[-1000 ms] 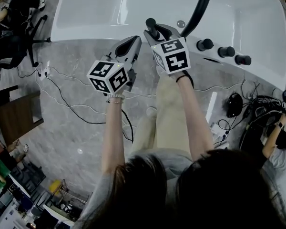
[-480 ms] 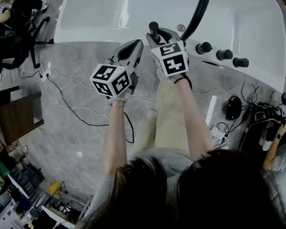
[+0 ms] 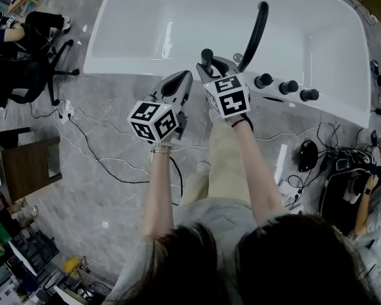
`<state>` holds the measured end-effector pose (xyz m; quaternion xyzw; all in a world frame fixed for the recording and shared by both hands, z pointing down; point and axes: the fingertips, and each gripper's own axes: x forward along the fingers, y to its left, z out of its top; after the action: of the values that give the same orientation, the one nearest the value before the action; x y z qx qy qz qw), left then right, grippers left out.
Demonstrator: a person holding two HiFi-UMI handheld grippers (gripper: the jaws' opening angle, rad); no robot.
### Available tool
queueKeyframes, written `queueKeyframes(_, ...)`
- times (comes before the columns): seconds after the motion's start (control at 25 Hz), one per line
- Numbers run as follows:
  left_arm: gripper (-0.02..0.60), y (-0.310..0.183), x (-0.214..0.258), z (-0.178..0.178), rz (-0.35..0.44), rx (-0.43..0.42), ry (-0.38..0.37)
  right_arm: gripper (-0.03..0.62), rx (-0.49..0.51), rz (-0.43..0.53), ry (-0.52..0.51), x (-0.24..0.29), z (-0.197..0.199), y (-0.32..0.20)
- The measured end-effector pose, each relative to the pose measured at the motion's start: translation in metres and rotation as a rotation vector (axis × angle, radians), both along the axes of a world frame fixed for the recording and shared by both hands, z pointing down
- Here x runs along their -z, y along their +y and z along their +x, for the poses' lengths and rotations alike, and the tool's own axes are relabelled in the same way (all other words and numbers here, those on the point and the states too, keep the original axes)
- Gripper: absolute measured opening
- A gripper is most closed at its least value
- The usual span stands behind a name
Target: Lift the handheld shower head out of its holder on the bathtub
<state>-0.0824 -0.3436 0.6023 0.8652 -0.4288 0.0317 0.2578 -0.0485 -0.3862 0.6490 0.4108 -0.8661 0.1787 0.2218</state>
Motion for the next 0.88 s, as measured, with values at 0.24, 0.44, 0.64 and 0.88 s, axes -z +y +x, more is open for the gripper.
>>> queueKeyframes(0.24, 0.006, 0.002, 0.023, -0.001, 0.021, -0.002, 0.008, 0.133, 0.005, 0.017, -0.009, 0.025, 0.0, 0.006)
queueKeyframes(0.44, 0.006, 0.009, 0.036, 0.0, 0.029, 0.002, 0.017, 0.133, 0.004, 0.03, -0.021, 0.044, 0.002, 0.011)
queueKeyframes(0.64, 0.006, 0.018, 0.051, 0.0, 0.039, 0.008, 0.026, 0.133, 0.012, 0.045, -0.045, 0.068, 0.003, 0.018)
queueKeyframes(0.88, 0.006, 0.028, 0.079, 0.002, 0.068, 0.015, 0.027, 0.133, 0.023, 0.073, -0.07, 0.103, 0.009, 0.028)
